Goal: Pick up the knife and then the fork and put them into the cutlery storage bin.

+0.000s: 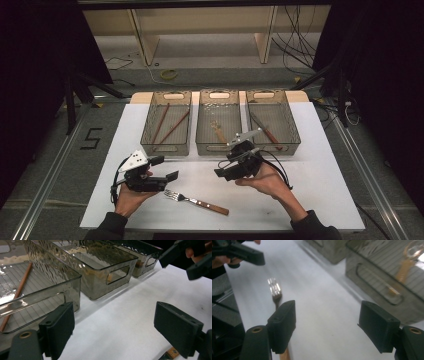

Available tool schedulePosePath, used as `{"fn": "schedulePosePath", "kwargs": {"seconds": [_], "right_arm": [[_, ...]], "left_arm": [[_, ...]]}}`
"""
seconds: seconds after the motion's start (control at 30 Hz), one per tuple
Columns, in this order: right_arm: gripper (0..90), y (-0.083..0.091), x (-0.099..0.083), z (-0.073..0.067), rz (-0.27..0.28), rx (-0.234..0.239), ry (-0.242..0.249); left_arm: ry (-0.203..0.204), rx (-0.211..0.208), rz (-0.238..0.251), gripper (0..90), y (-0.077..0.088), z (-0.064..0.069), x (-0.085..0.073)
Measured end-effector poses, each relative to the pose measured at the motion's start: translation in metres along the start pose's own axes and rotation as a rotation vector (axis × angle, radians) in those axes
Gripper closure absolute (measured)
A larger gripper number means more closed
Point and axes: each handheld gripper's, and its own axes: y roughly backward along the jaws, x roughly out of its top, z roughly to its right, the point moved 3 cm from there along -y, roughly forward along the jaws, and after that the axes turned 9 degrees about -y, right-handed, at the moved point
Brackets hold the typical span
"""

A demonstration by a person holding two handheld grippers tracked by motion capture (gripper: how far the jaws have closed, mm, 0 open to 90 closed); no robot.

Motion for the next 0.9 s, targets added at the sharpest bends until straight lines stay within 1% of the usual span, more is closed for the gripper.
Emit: {"fn": "schedulePosePath", "kwargs": {"seconds": [0.1, 0.13, 0.43, 0.47, 0.5, 0.6, 0.67, 0.7, 0.77, 0.83, 0.9], "right_arm": [[30.6, -0.009, -0.005, -0.008, -0.036, 0.014, 0.031], [30.6, -0.009, -0.005, -0.008, -0.036, 0.014, 0.031], [33.8, -0.028, -0.015, -0.026, -0.114, 0.055, 0.082], [33.8, -0.028, -0.015, -0.026, -0.114, 0.055, 0.082], [34.9, -0.032, -0.017, -0.029, -0.124, 0.061, 0.093], [36.2, -0.036, -0.02, -0.033, -0.14, 0.07, 0.104], [36.4, -0.038, -0.021, -0.035, -0.146, 0.071, 0.107], [36.9, -0.039, -0.022, -0.035, -0.148, 0.072, 0.117], [38.3, -0.041, -0.023, -0.037, -0.162, 0.073, 0.119], [40.0, -0.045, -0.026, -0.04, -0.173, 0.081, 0.134], [40.1, -0.047, -0.027, -0.041, -0.179, 0.079, 0.14]], "left_arm": [[0.0, 0.0, -0.001, 16.4, 0.0, 0.0, 0.0], [0.0, 0.0, 0.0, 16.4, 0.0, 0.0, 0.0], [-0.001, 0.001, 0.0, 16.4, 0.0, 0.0, 0.0], [-0.001, 0.0, 0.0, 16.4, 0.0, 0.0, 0.0], [0.0, 0.0, 0.0, 16.4, 0.001, 0.0, 0.0], [-0.002, 0.001, 0.0, 16.4, 0.0, 0.0, 0.0], [-0.002, 0.0, -0.001, 16.4, 0.0, 0.0, 0.0], [-0.003, 0.0, -0.002, 16.4, 0.001, 0.0, 0.0], [-0.002, 0.0, -0.001, 16.4, 0.001, 0.0, 0.0], [-0.002, 0.0, -0.001, 16.4, 0.0, 0.0, 0.0], [-0.002, 0.0, 0.0, 16.4, 0.0, 0.0, 0.0]]}}
